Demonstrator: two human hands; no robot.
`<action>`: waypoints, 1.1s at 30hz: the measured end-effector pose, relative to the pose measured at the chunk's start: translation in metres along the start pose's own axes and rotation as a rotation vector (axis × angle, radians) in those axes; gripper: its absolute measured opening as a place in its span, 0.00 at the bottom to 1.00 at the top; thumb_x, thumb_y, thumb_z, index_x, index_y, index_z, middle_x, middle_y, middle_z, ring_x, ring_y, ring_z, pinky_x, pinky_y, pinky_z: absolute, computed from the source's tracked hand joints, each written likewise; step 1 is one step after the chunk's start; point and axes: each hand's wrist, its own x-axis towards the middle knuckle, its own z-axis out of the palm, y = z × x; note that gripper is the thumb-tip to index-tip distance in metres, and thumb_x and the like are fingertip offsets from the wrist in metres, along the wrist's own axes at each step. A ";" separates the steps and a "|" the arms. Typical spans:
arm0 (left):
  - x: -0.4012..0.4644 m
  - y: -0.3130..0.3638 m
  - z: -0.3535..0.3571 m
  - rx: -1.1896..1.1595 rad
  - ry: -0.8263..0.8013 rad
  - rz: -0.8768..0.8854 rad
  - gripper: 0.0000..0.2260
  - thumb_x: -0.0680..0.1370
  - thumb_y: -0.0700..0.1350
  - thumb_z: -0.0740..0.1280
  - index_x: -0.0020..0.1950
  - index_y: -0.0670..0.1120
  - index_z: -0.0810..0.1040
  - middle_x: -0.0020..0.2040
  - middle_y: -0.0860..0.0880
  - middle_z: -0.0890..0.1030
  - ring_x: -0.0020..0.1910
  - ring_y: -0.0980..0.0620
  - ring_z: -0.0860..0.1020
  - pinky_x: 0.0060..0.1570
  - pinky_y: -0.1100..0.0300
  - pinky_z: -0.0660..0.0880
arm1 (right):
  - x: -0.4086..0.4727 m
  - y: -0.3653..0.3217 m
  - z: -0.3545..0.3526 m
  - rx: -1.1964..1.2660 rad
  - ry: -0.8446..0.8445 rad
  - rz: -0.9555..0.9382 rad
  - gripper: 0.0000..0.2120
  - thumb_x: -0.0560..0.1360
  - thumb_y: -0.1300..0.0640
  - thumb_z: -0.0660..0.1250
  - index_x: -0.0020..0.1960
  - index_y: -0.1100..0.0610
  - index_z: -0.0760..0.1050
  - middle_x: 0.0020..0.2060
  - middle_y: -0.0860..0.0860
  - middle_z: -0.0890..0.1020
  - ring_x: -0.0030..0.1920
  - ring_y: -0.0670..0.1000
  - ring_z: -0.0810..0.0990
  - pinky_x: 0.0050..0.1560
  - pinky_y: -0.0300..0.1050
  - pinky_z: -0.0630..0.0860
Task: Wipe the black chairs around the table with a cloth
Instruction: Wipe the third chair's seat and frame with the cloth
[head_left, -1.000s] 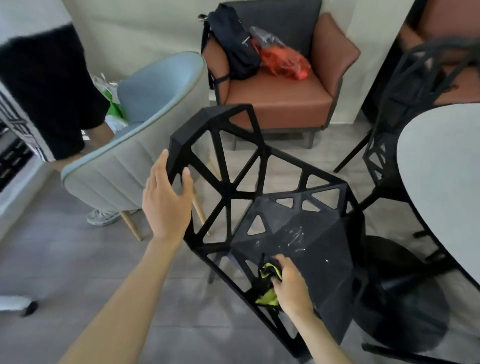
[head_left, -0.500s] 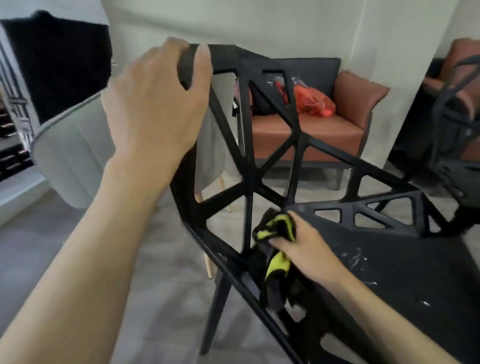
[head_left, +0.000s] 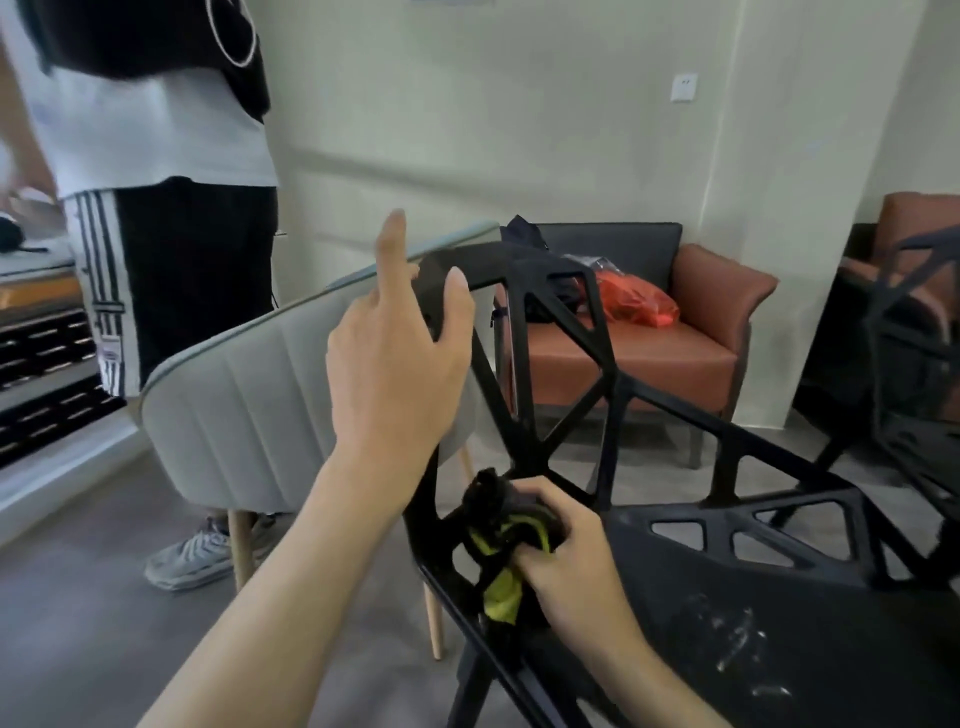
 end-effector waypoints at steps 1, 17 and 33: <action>0.000 -0.001 0.001 -0.008 0.016 -0.006 0.27 0.85 0.59 0.57 0.81 0.51 0.59 0.64 0.50 0.83 0.54 0.48 0.82 0.56 0.52 0.73 | -0.005 -0.007 0.004 -0.020 -0.027 -0.105 0.23 0.68 0.76 0.67 0.51 0.51 0.82 0.47 0.48 0.84 0.52 0.49 0.83 0.53 0.40 0.77; -0.002 0.000 0.004 -0.158 0.072 -0.043 0.19 0.85 0.56 0.57 0.72 0.47 0.69 0.41 0.55 0.83 0.36 0.54 0.80 0.53 0.49 0.79 | 0.014 0.094 -0.037 -0.361 -0.047 0.108 0.20 0.70 0.73 0.69 0.40 0.48 0.71 0.37 0.45 0.77 0.42 0.45 0.78 0.44 0.41 0.72; -0.002 -0.003 0.004 -0.188 0.061 -0.055 0.18 0.85 0.55 0.58 0.69 0.46 0.70 0.47 0.50 0.85 0.33 0.60 0.76 0.54 0.50 0.78 | 0.022 0.077 -0.028 -0.311 0.008 0.124 0.13 0.73 0.70 0.70 0.44 0.53 0.76 0.38 0.45 0.80 0.42 0.41 0.79 0.43 0.38 0.74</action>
